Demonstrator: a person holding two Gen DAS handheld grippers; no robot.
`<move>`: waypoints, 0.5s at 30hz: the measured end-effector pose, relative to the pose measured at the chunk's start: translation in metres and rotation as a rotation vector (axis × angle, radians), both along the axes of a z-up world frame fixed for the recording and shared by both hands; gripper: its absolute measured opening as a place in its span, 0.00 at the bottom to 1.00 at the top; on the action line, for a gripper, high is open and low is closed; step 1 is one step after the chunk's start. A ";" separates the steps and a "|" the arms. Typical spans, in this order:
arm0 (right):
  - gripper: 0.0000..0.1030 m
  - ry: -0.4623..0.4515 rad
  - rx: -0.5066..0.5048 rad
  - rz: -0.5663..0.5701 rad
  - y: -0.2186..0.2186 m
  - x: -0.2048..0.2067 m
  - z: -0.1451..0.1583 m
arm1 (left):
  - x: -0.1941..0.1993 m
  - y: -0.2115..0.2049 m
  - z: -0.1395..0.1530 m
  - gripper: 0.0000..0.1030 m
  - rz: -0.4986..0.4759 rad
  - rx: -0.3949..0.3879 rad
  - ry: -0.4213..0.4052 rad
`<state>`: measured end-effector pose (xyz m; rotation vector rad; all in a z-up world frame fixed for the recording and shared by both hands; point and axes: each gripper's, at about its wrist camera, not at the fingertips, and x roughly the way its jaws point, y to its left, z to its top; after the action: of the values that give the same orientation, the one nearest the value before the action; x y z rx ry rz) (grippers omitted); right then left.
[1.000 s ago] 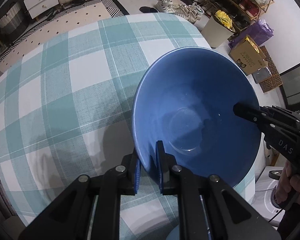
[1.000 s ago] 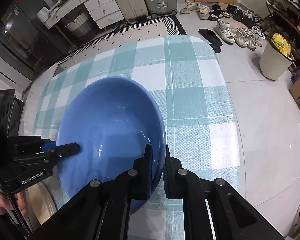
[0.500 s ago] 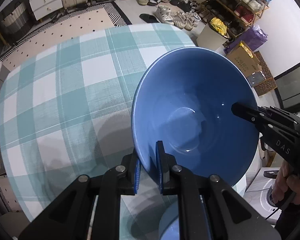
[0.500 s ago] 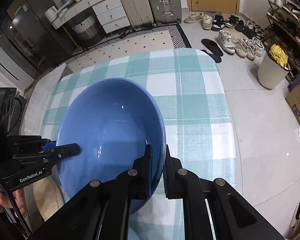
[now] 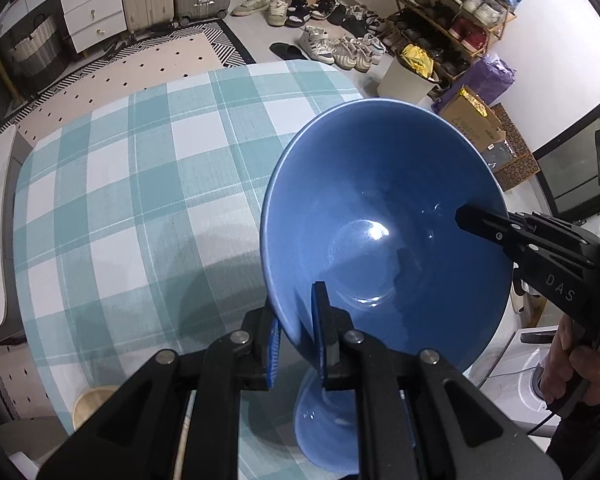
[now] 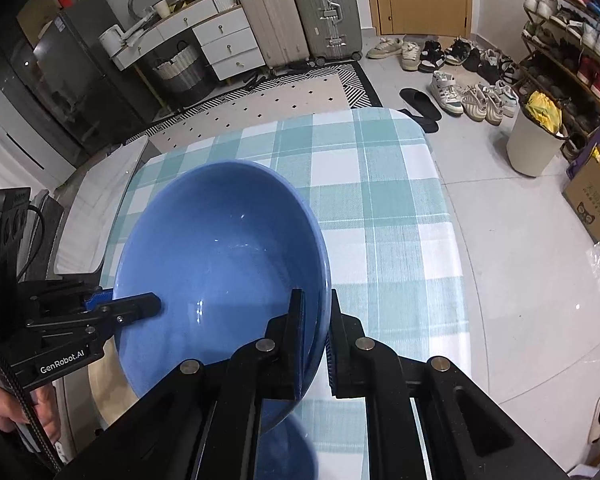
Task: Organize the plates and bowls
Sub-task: 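Carry the blue bowl with both grippers and lower it into the stacked bowls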
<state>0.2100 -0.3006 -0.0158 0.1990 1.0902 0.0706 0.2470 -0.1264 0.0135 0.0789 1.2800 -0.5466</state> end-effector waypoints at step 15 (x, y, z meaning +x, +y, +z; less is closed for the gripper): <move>0.09 -0.035 -0.011 0.008 0.029 -0.068 0.013 | -0.065 0.026 0.012 0.11 -0.008 -0.019 -0.027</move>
<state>0.1422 -0.2717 -0.0023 0.1827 1.0567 0.0749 0.1817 -0.1000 0.0253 0.0758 1.2485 -0.5625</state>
